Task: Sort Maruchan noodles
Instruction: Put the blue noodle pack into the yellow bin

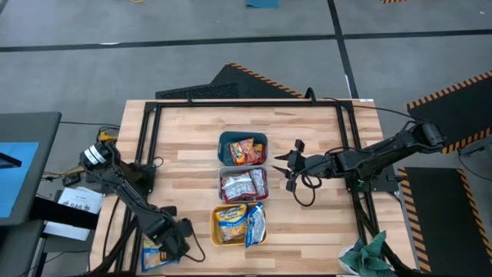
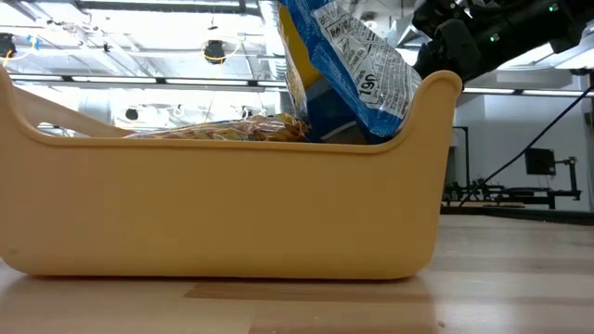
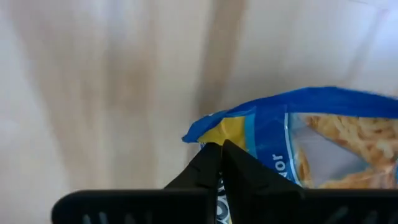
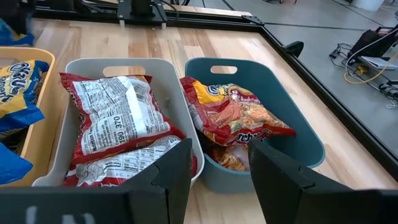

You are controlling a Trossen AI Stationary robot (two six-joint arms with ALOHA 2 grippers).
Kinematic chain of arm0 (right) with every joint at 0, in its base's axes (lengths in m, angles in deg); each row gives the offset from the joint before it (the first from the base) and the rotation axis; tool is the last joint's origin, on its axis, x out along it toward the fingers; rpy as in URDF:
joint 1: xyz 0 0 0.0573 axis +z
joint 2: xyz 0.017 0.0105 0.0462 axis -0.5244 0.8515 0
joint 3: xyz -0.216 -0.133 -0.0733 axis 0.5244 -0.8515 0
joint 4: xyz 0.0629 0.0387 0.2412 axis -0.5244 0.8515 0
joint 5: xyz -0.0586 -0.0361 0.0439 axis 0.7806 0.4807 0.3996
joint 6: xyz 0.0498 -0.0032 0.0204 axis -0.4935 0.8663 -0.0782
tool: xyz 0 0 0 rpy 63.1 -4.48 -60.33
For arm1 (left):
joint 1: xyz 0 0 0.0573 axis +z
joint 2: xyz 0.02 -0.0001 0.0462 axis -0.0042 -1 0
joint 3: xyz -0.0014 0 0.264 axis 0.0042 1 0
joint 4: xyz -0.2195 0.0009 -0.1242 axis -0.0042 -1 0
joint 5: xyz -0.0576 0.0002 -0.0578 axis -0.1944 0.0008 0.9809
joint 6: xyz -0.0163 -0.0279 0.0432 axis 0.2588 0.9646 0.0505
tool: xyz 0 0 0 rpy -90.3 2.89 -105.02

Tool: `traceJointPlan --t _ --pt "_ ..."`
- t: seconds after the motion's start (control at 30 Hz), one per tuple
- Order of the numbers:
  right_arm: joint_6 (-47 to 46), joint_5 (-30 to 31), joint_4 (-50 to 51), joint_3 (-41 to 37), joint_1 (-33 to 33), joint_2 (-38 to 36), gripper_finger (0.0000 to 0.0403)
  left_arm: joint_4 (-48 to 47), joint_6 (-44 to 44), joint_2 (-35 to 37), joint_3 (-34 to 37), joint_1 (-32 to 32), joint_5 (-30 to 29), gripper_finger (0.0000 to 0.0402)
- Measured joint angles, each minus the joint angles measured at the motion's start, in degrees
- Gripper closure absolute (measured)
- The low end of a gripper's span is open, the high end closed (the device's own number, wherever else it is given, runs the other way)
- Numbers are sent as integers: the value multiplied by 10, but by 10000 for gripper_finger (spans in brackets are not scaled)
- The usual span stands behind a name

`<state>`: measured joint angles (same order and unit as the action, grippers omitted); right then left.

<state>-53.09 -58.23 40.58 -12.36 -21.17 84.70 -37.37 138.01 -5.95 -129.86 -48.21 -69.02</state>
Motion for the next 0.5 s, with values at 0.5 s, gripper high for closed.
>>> traceJointPlan --t 0.5 --pt "0 0 0 0 0 0 223 -98 -118 151 -4 96 -122 401"
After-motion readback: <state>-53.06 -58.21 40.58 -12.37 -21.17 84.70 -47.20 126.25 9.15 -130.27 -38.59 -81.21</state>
